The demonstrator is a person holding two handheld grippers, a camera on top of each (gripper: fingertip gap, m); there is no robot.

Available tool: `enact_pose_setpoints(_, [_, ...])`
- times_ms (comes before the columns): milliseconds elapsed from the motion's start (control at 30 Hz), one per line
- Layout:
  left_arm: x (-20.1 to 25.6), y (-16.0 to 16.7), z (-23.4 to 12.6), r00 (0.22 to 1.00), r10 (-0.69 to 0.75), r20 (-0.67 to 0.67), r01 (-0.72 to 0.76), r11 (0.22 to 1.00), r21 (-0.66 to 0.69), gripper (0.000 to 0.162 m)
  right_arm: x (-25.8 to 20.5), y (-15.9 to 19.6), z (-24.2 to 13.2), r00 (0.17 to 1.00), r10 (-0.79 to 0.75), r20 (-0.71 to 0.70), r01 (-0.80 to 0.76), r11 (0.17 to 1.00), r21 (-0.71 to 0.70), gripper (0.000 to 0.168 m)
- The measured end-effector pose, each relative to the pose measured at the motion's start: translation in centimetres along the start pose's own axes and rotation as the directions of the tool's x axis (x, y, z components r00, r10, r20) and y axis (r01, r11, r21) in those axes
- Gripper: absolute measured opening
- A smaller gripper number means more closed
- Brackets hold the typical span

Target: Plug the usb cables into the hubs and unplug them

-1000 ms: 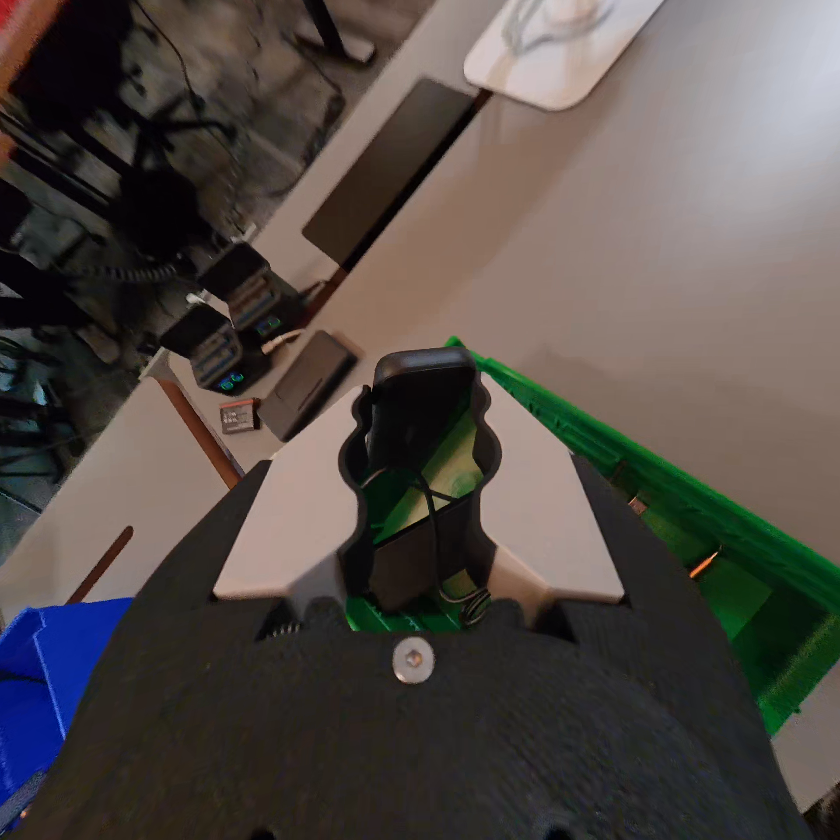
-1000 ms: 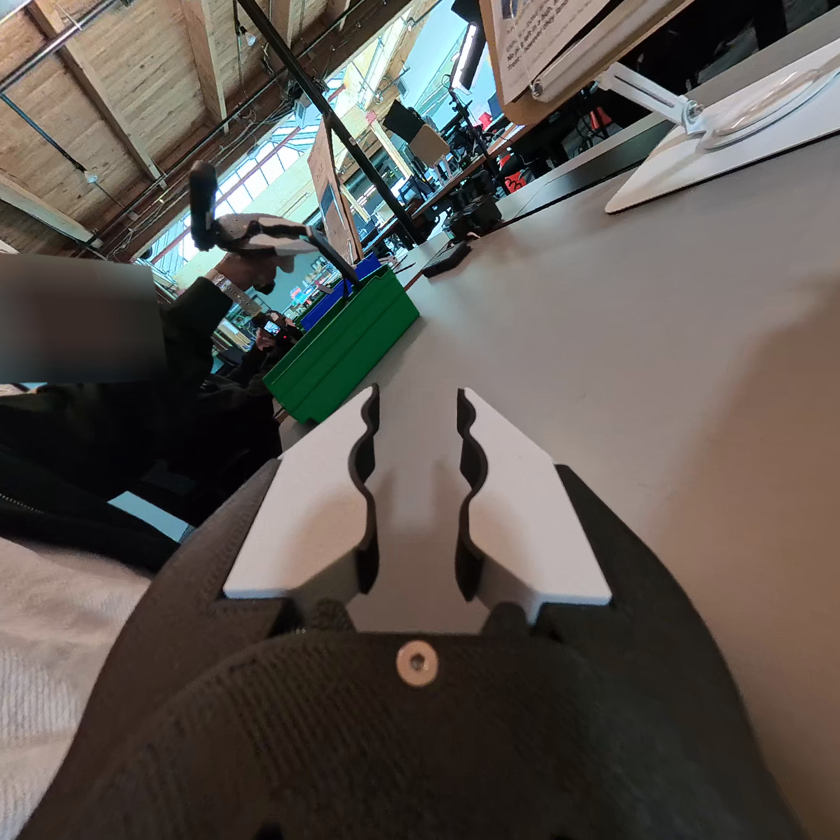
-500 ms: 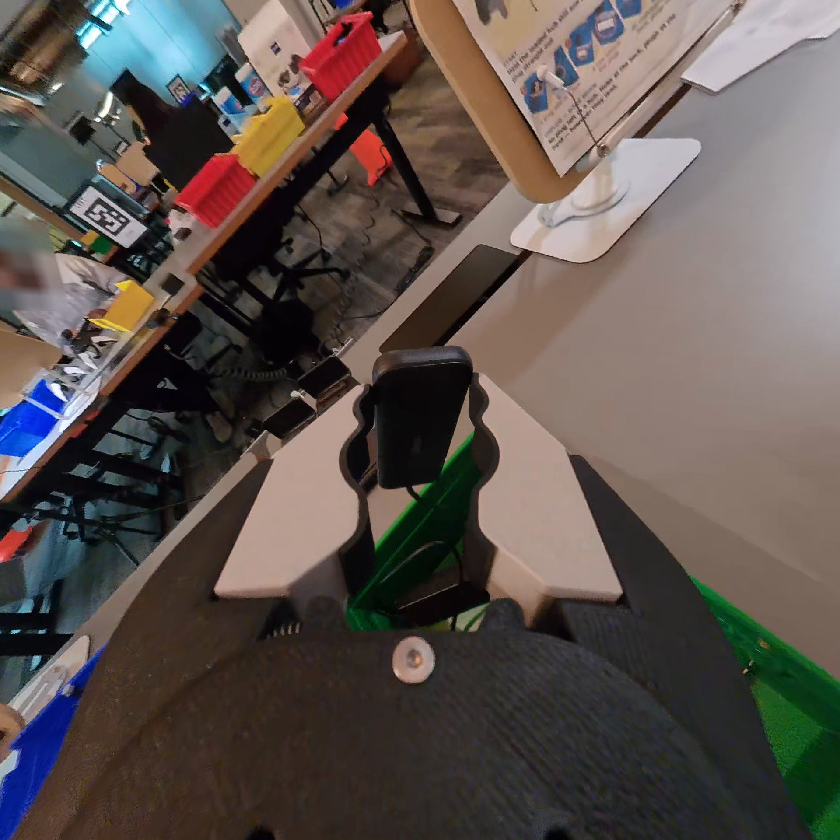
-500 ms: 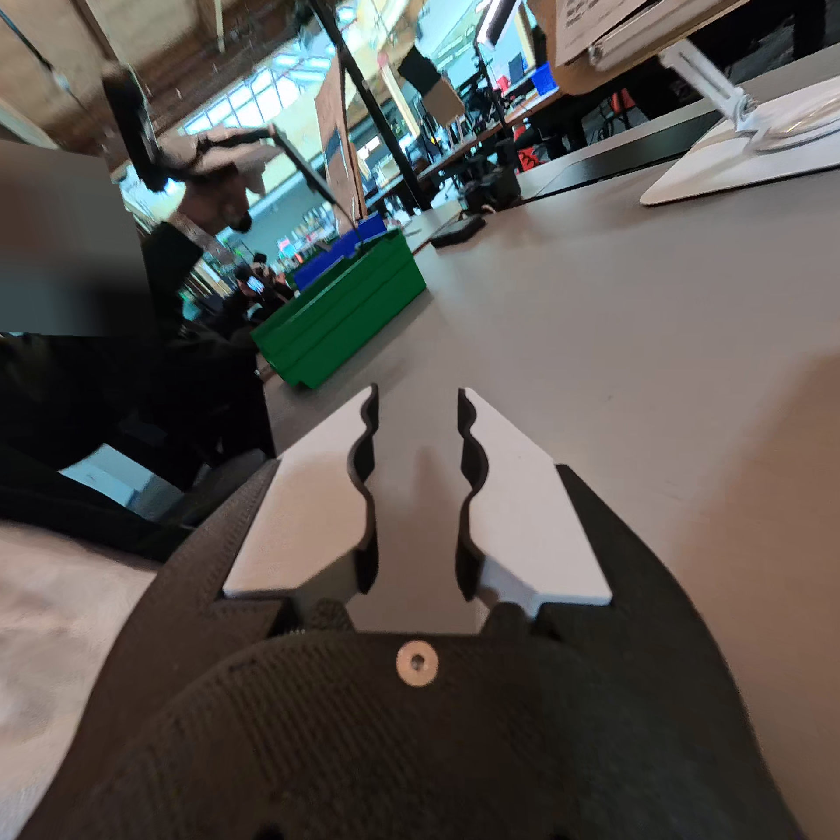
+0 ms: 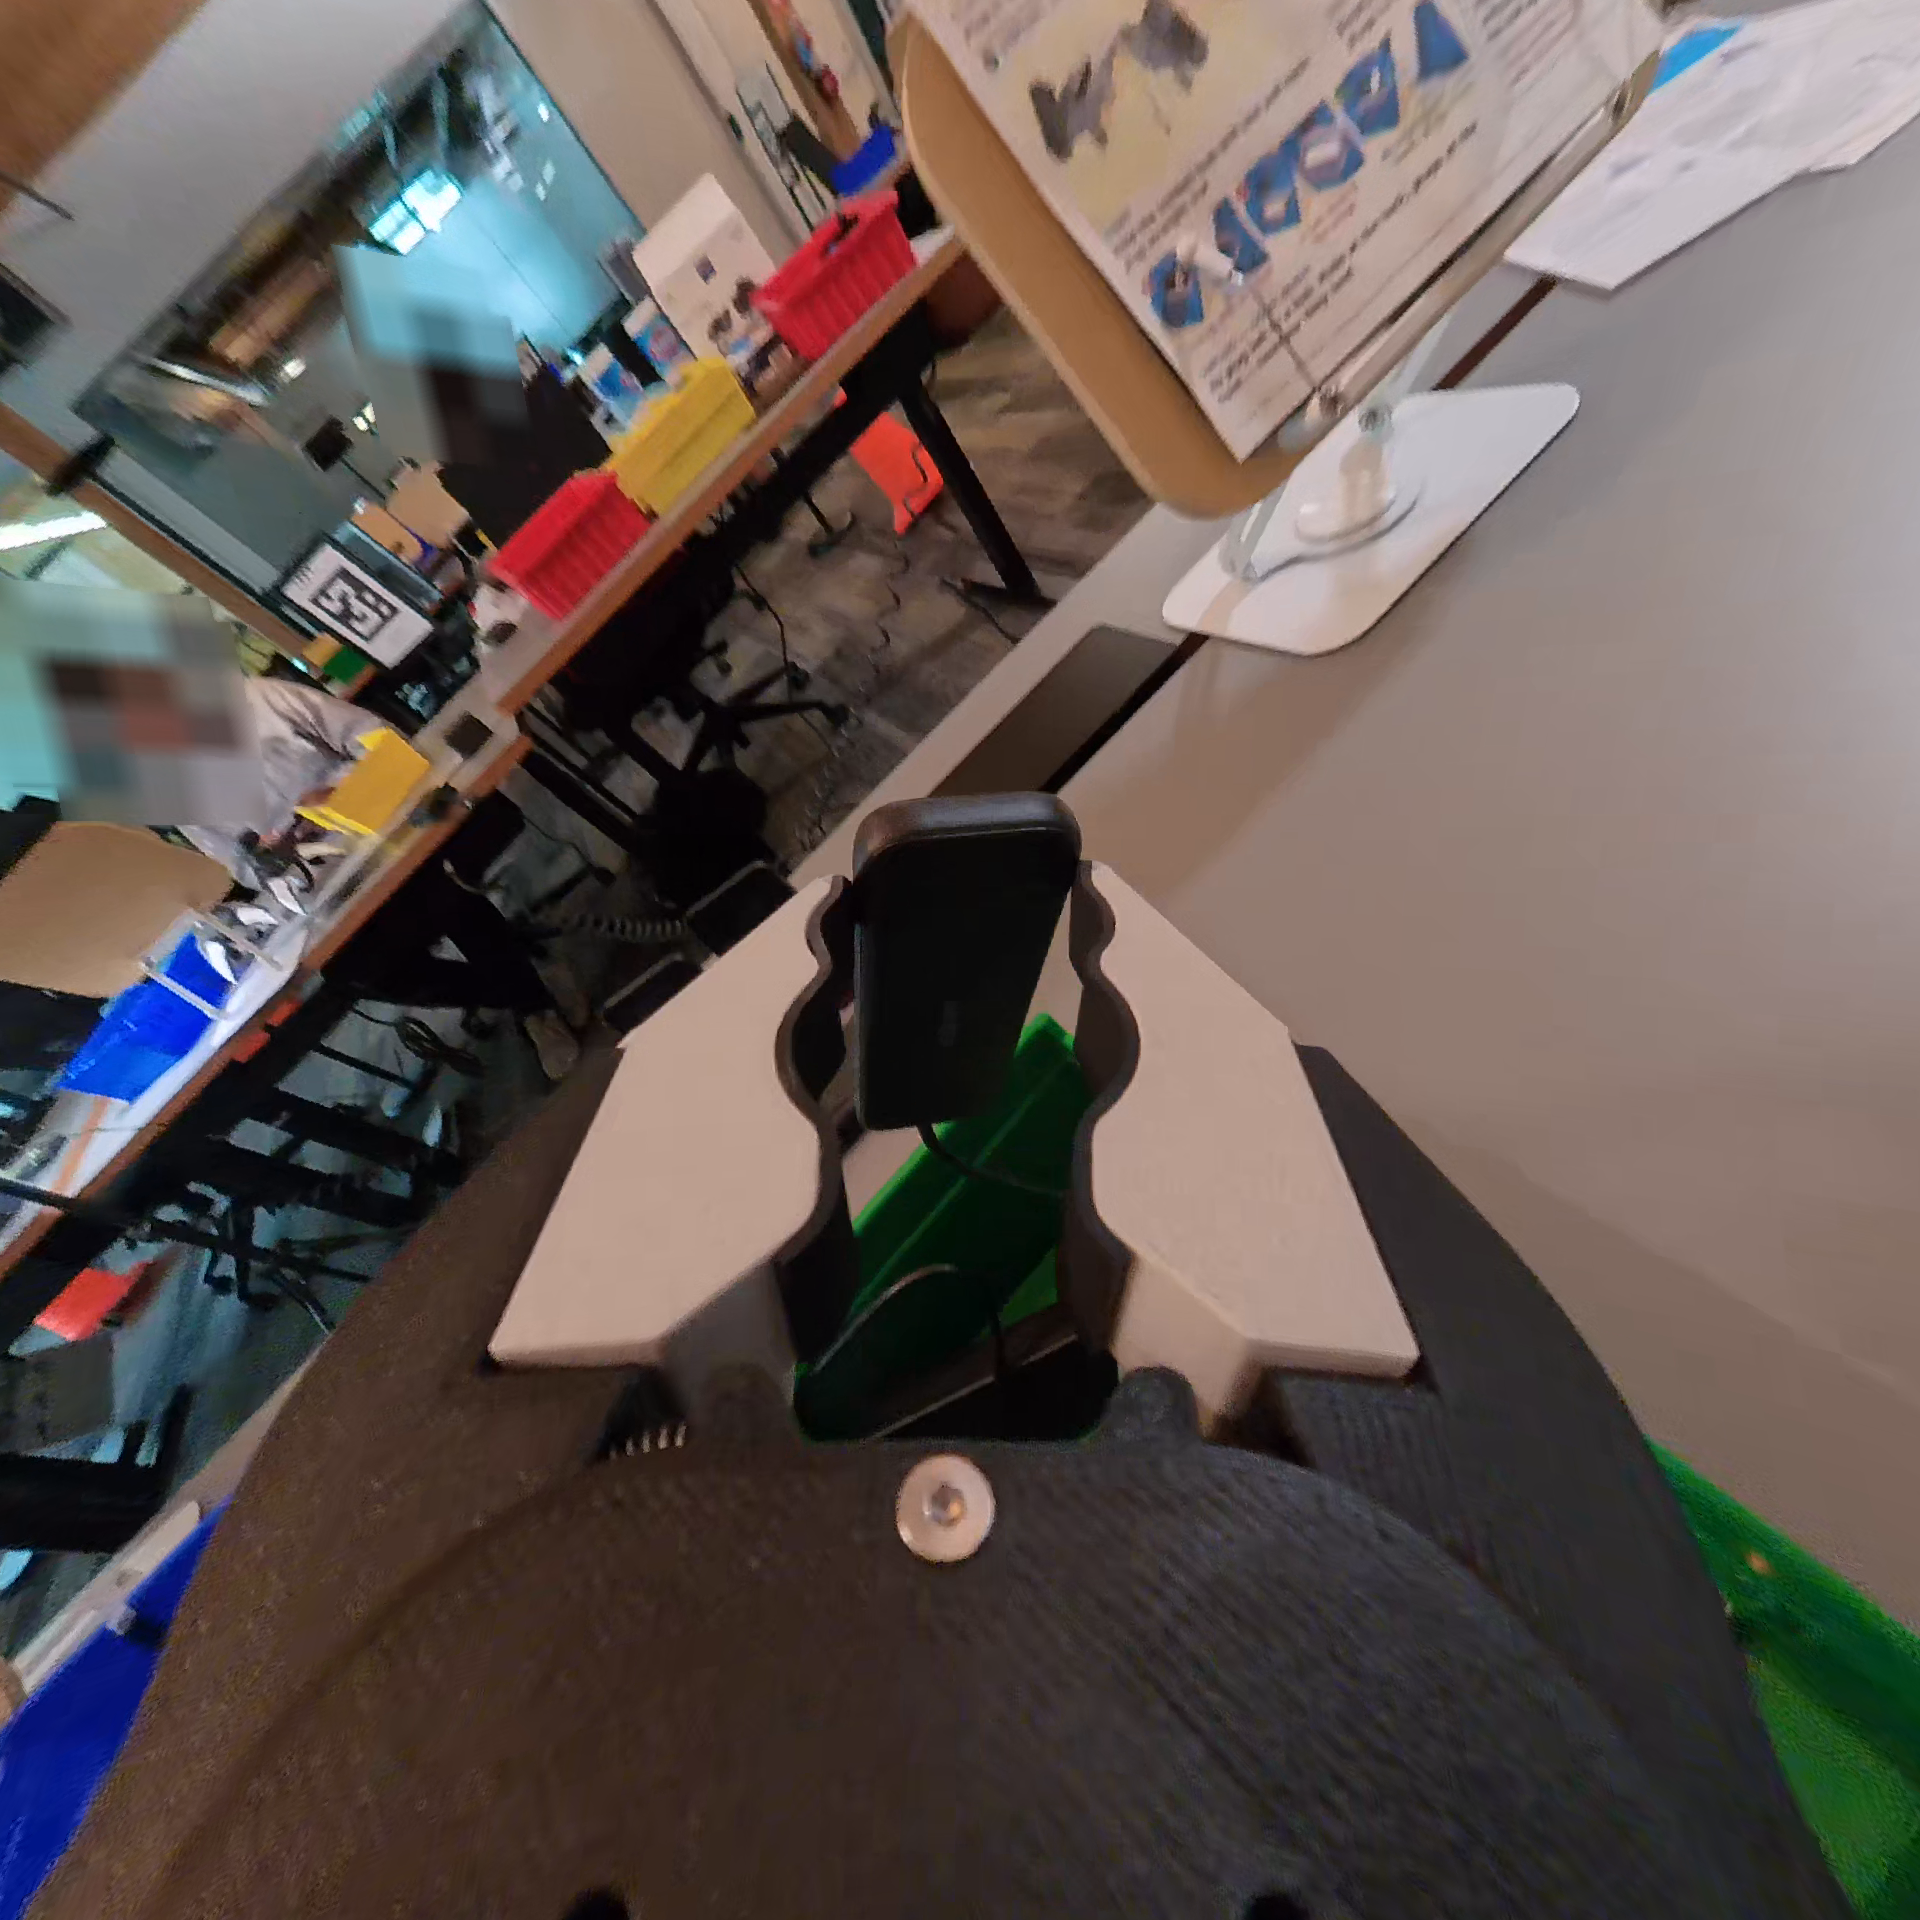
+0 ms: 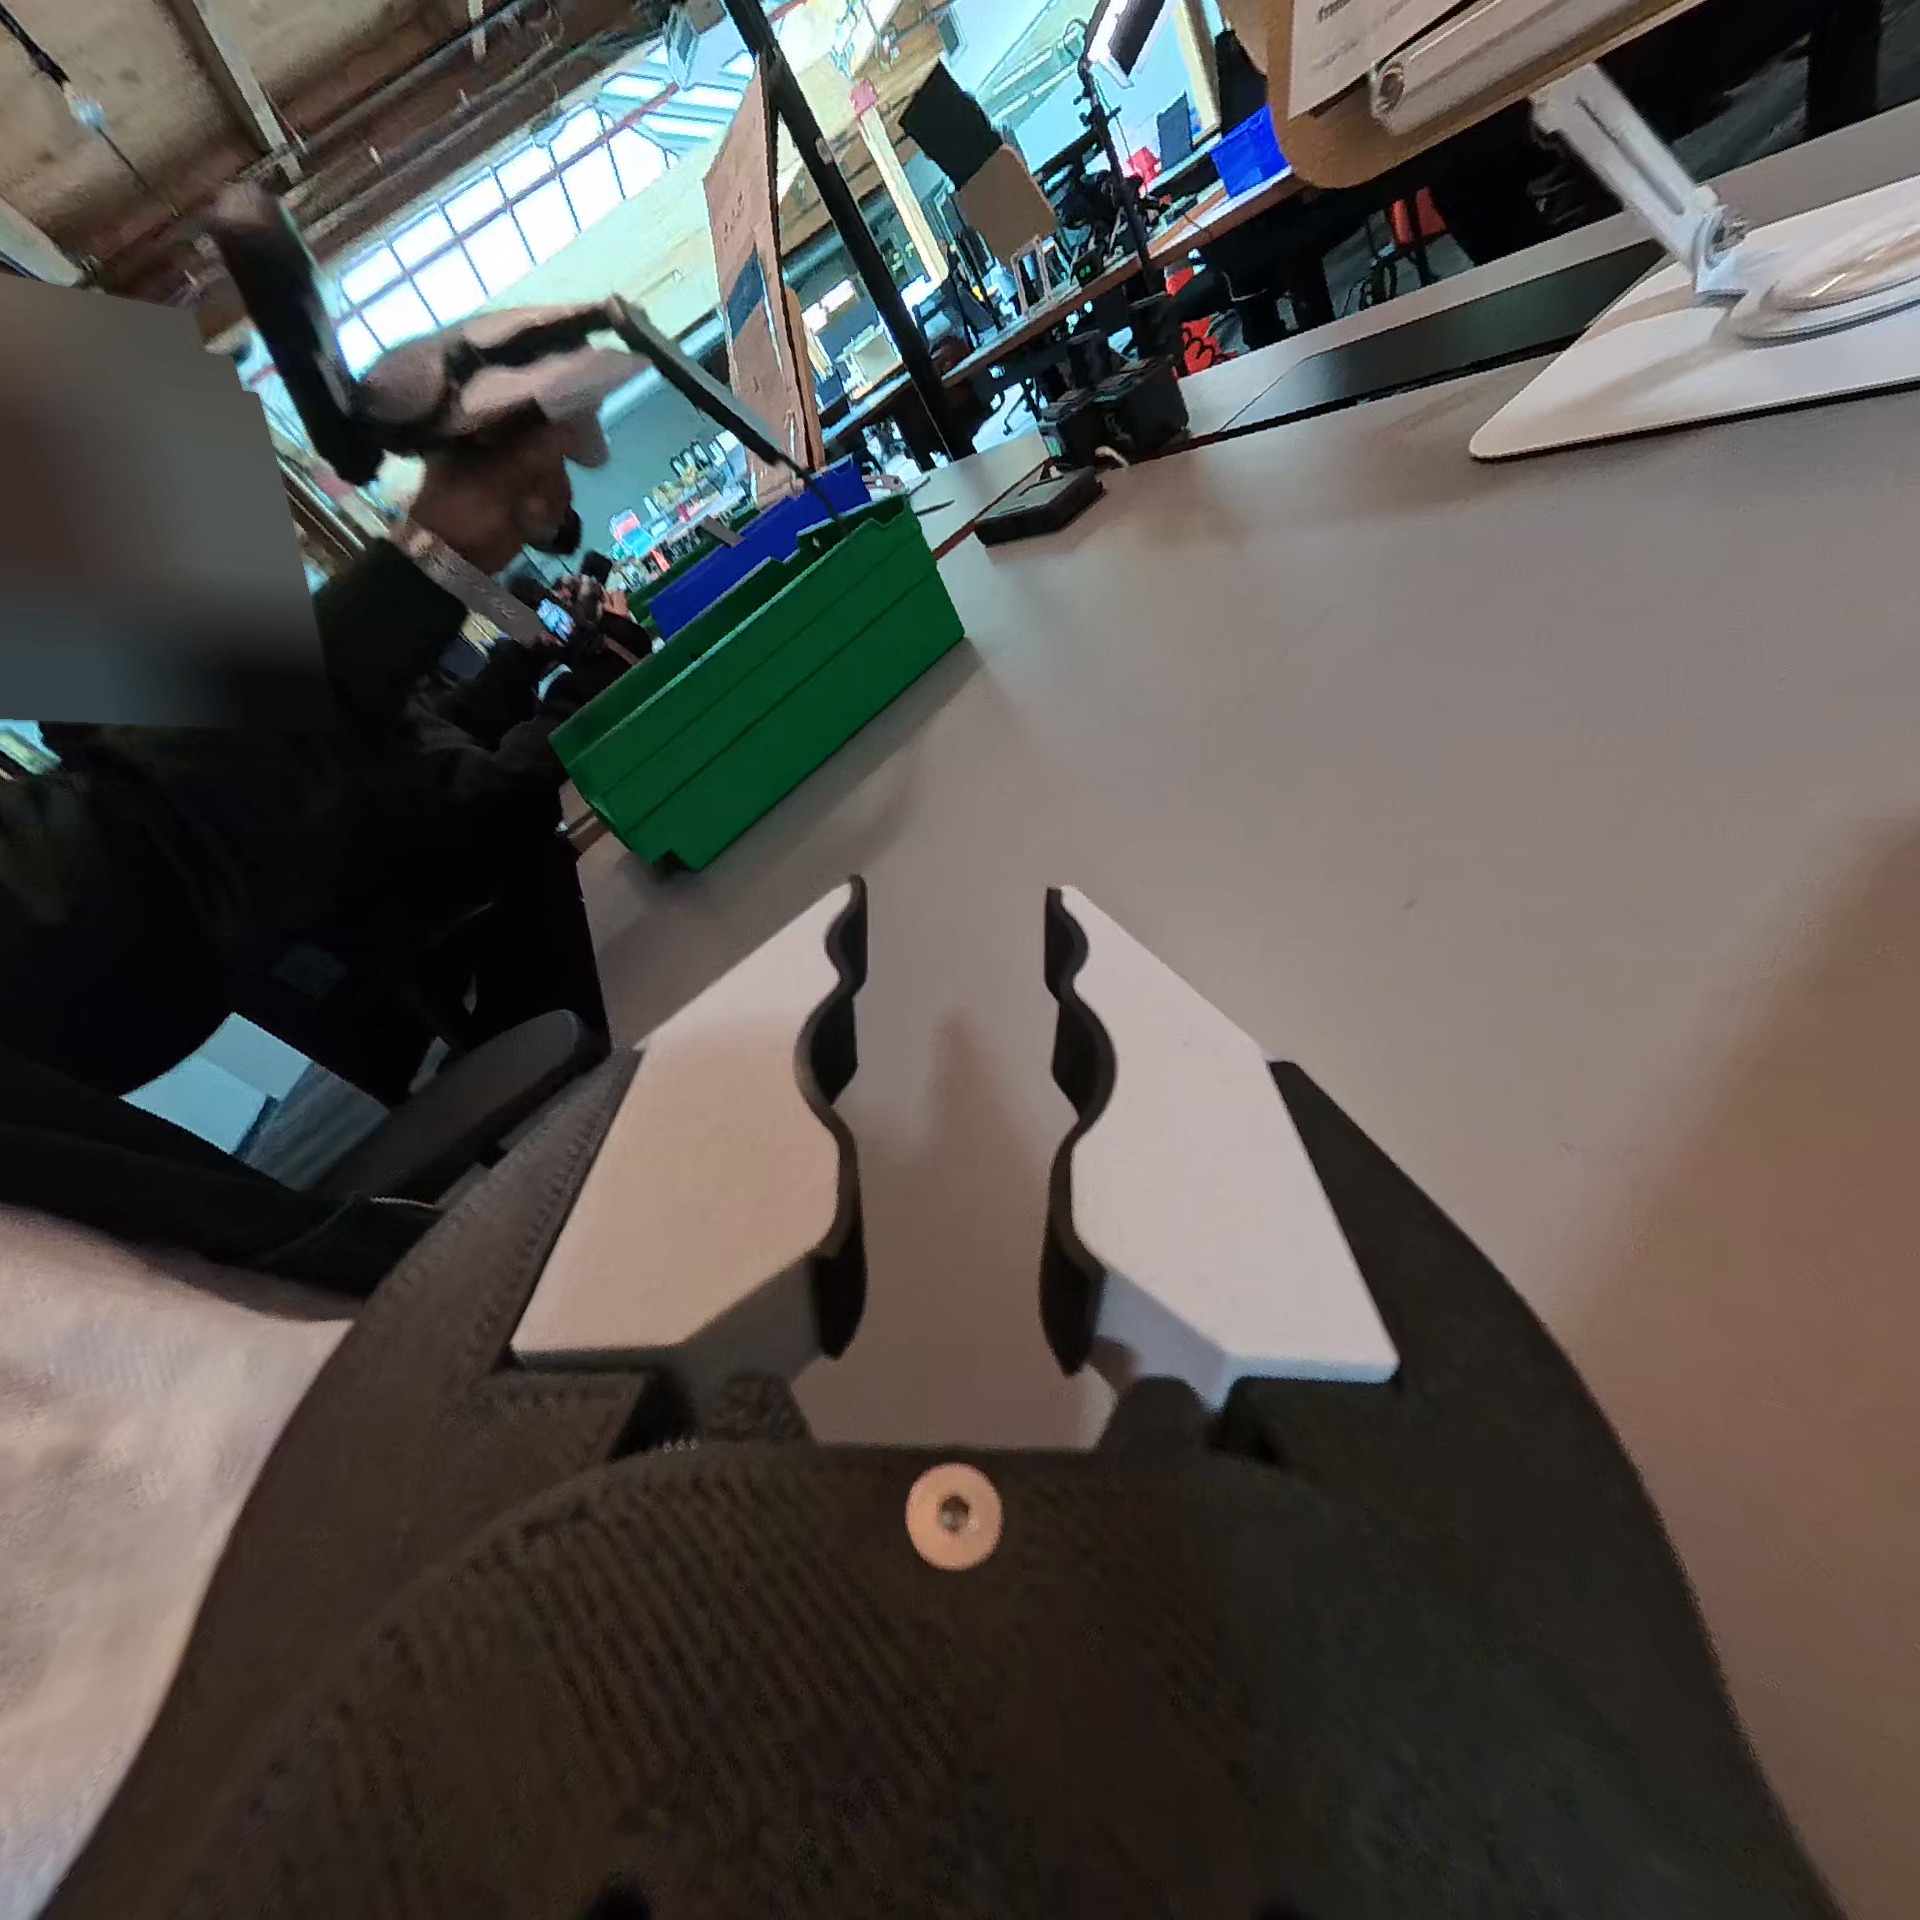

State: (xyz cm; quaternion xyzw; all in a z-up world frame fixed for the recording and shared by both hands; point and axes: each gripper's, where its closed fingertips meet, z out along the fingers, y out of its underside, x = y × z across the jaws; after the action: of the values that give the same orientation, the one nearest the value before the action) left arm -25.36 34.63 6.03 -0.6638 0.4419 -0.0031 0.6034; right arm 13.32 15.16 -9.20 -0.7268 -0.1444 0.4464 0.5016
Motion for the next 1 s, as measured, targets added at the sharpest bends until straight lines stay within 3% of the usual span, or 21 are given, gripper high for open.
enact_pose_setpoints(133, [0.3,-3.2,-0.8,0.998,0.046,0.041,-0.049,0.997,0.057,0.042,-0.9,0.1,2.7,0.995,-0.097,0.008,0.097,0.995,-0.040,0.035])
enact_pose_setpoints(267, [0.9,-6.2,-1.2,0.994,0.083,0.076,-0.091,0.991,0.097,0.042,-4.3,-2.2,9.0,0.970,-0.206,0.125,0.210,0.978,-0.014,0.040])
enact_pose_setpoints(467, [3.6,-10.3,-2.3,0.983,0.156,0.100,-0.168,0.978,0.121,0.041,-13.0,-9.3,22.7,0.825,-0.513,0.237,0.474,0.857,0.205,0.047])
enact_pose_setpoints(633, [5.8,-14.0,-4.1,0.955,0.243,0.168,-0.267,0.954,0.135,0.041,-19.0,-12.8,30.1,0.805,-0.543,0.238,0.454,0.823,0.342,0.063])
enact_pose_setpoints(700, [6.7,-15.1,-4.6,0.955,0.244,0.167,-0.270,0.951,0.152,0.041,-20.2,-14.2,31.0,0.809,-0.552,0.203,0.449,0.803,0.393,0.068])
enact_pose_setpoints(833, [8.6,-16.7,-5.0,0.971,0.206,0.124,-0.228,0.952,0.205,0.041,-21.7,-16.1,30.0,0.783,-0.605,0.144,0.478,0.733,0.484,0.054])
enact_pose_setpoints(867, [8.9,-16.9,-5.0,0.974,0.193,0.120,-0.215,0.954,0.211,0.041,-21.9,-16.3,29.4,0.769,-0.623,0.142,0.490,0.718,0.494,0.042])
enact_pose_setpoints(900, [9.2,-17.1,-5.0,0.976,0.180,0.119,-0.203,0.954,0.219,0.041,-22.0,-16.1,28.7,0.750,-0.644,0.149,0.508,0.706,0.492,0.015])
enact_pose_setpoints(1000, [10.9,-17.1,-4.5,0.992,0.105,0.063,-0.117,0.966,0.233,0.041,-21.1,-15.0,27.1,0.733,-0.649,0.203,0.534,0.734,0.418,0.013])
